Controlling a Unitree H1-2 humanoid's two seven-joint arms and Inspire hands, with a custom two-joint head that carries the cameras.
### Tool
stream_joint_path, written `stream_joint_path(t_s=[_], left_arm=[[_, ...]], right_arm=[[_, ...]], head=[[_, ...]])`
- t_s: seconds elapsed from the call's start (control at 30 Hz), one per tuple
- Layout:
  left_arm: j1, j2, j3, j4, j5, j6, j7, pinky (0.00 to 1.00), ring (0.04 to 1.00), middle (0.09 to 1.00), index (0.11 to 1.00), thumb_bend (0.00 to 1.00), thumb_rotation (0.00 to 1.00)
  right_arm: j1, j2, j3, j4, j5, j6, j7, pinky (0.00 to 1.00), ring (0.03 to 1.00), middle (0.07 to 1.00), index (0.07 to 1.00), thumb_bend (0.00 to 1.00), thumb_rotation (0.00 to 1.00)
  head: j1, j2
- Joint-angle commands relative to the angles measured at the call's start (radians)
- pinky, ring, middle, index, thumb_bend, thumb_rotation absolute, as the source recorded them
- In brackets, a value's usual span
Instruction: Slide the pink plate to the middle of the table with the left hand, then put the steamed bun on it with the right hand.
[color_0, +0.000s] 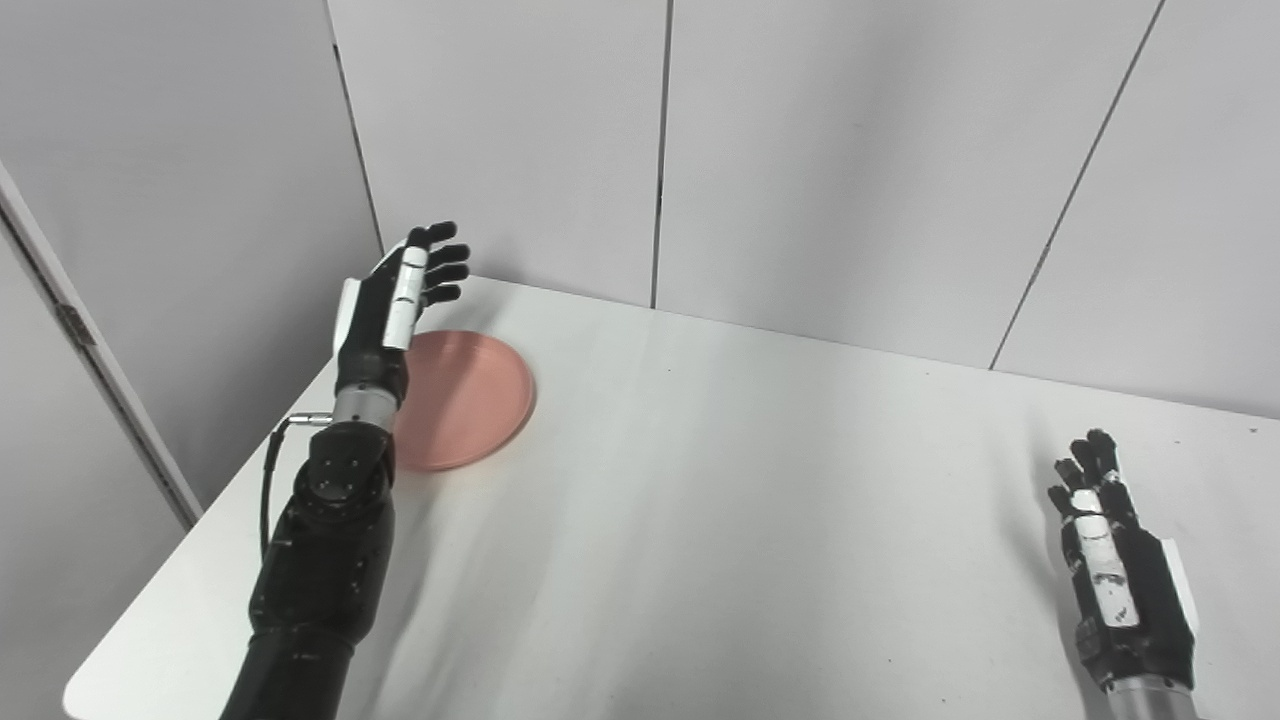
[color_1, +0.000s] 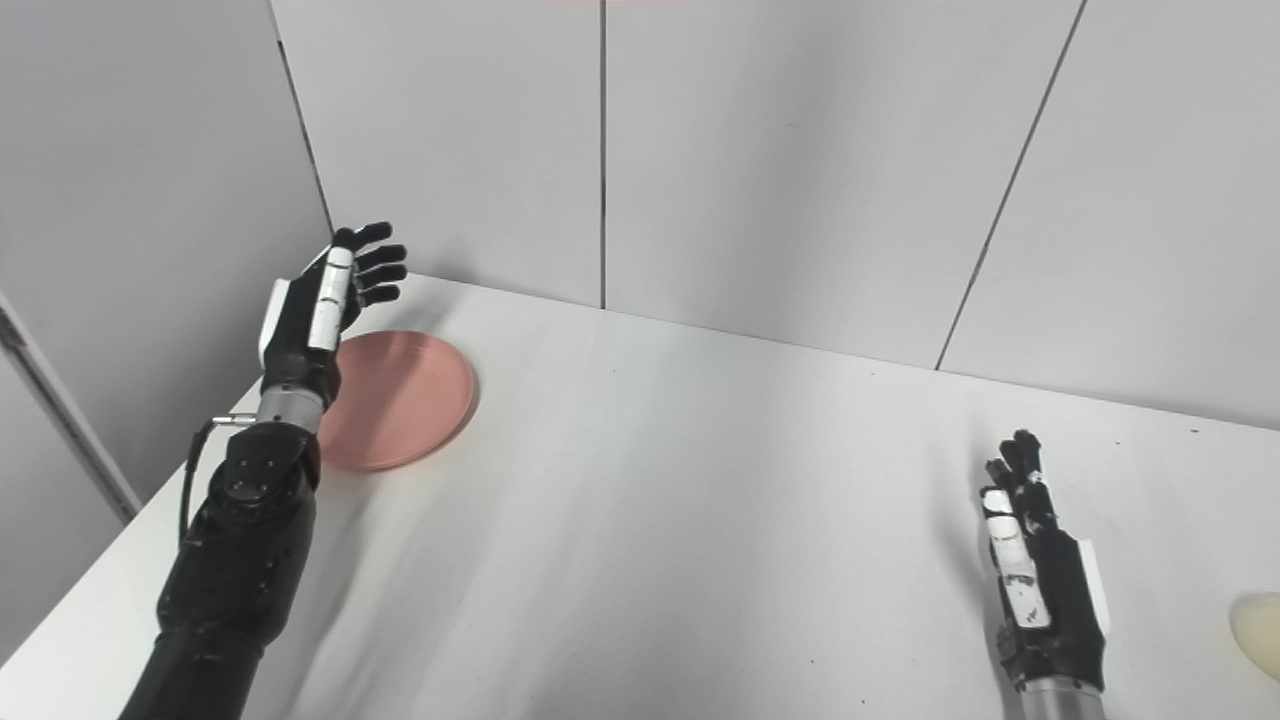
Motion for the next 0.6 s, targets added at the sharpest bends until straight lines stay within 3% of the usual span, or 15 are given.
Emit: stream_joint_path(t_s=[0.0,0.3,0.57], left_arm=[[-0.042,0.042,0.013,-0.008,-0.012,-0.051,-0.001,0.70,0.722,0.732,0.729,0.60,1.00],[-0.047,0.093,0.062,0.075,-0.032,-0.045,0.009,0.75,0.754,0.749,0.749,0.61,1.00],[-0.048,0.106,0.080,0.133,-0.049,-0.074,0.024,0.77,0.772,0.767,0.758,0.64,1.00]], right_arm=[[0.001,0.003,-0.003,-0.006,0.009,-0.008,0.002,1.00,1.000,1.000,1.000,0.39,0.77],[-0.001,0.003,-0.005,-0.006,0.008,-0.004,0.000,1.00,1.000,1.000,1.000,0.39,0.78],[-0.004,0.000,-0.007,-0.004,0.020,-0.002,0.008,1.00,1.000,1.000,1.000,0.38,0.79]], head=[[0.001,0.000],[0.009,-0.004],[0.016,-0.005]])
